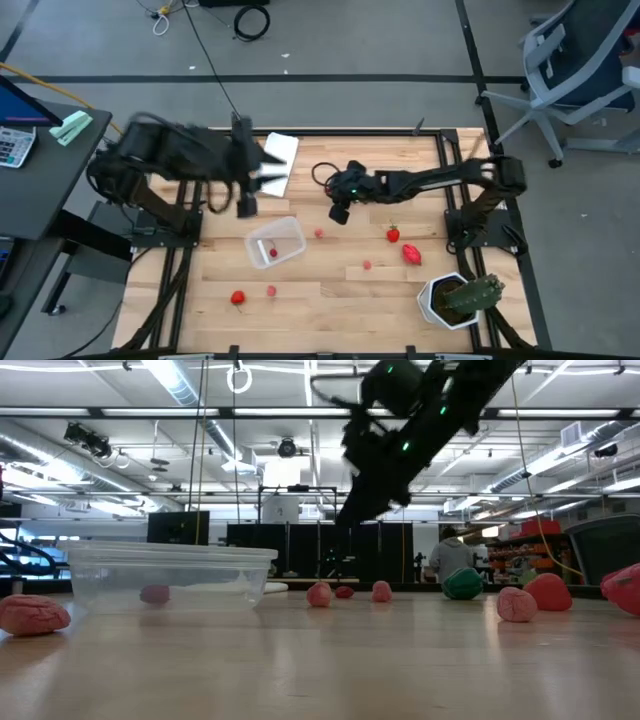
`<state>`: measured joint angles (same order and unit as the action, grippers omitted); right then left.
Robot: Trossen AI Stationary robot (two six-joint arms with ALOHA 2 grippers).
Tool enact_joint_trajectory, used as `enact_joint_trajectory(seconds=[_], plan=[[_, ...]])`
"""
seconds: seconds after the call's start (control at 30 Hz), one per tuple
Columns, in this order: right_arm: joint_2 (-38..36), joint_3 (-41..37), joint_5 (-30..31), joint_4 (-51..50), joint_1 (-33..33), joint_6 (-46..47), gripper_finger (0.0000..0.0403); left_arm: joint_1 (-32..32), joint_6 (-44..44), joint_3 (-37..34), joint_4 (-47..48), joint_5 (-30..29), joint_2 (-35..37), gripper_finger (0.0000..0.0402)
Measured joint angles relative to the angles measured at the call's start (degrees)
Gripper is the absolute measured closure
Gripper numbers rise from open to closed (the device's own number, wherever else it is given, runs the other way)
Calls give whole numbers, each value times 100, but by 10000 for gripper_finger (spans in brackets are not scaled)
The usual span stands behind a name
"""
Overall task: Pick and placing Produce into tupperware
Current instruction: Put the cherry into the transparent bin
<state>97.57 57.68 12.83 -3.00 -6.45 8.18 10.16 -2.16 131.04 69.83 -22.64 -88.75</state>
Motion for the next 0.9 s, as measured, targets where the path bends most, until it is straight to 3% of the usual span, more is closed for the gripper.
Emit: enact_joint_trajectory(seconds=[0.1, 0.33, 0.9], plan=[[566, 73, -7, 605, -73, -260, 266, -196, 32, 415, -67, -25, 8, 270], [1420, 646, 37, 751, -475, -501, 266, -600, 91, 207, -50, -47, 251, 270], [1622, 869, -378, 275, -768, -359, 266, -1000, 102, 193, 469, -49, 29, 271]])
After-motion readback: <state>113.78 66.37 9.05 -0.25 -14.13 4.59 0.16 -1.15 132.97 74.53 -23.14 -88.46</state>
